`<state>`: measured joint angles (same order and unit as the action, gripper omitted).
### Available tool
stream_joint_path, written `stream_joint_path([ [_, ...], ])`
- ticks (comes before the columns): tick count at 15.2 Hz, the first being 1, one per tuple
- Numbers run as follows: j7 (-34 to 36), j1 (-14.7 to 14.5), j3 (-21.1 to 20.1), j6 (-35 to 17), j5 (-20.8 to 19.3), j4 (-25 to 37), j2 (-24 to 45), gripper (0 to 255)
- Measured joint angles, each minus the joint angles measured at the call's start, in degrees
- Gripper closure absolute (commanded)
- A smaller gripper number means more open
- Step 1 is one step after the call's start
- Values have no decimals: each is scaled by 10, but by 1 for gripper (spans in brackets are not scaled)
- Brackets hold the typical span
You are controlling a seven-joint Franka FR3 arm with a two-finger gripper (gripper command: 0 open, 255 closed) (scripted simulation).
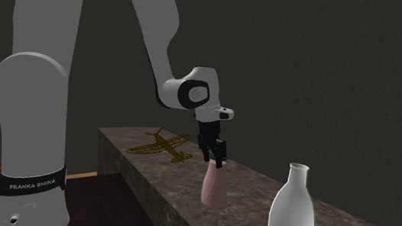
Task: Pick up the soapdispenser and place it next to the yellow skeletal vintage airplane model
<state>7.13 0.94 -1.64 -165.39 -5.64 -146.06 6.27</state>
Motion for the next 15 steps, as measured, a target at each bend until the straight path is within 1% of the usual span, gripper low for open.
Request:
stream_joint_path([
  [6, -1, 0, -1, 4, 1, 1, -4, 255],
  [15, -16, 1, -5, 74, 21, 6, -69, 255],
])
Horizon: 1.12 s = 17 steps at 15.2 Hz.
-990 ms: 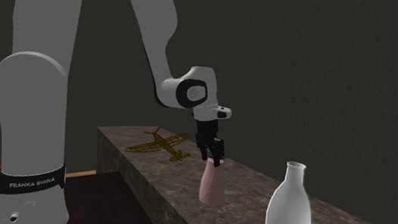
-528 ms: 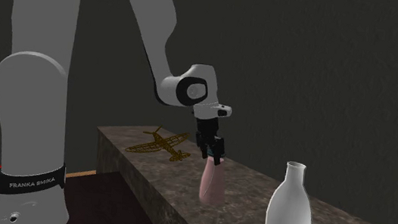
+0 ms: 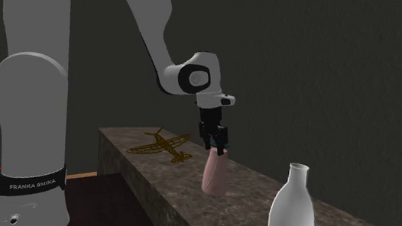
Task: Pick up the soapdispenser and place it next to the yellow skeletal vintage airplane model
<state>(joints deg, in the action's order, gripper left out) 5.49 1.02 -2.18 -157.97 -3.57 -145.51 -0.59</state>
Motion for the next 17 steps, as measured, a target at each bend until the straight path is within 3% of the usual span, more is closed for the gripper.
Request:
stream_joint_path([
  [17, -16, -3, 1, 145, 18, 44, -102, 255],
])
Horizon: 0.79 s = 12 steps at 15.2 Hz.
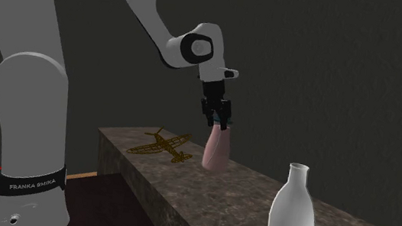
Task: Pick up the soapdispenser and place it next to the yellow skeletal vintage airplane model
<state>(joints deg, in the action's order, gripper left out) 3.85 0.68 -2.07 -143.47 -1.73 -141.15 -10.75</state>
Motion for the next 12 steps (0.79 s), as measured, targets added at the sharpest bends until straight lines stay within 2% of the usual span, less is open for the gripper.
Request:
stream_joint_path([
  [12, -6, -1, 2, 100, 5, 53, -48, 255],
])
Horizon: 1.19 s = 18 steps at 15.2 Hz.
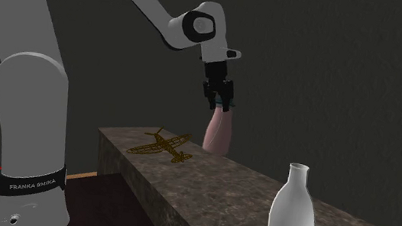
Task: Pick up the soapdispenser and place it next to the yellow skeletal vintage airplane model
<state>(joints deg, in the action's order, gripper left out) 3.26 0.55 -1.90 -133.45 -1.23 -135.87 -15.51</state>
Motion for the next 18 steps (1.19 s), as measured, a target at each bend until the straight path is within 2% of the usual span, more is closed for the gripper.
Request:
stream_joint_path([
  [18, -2, -1, 0, 140, 3, 107, -33, 255],
])
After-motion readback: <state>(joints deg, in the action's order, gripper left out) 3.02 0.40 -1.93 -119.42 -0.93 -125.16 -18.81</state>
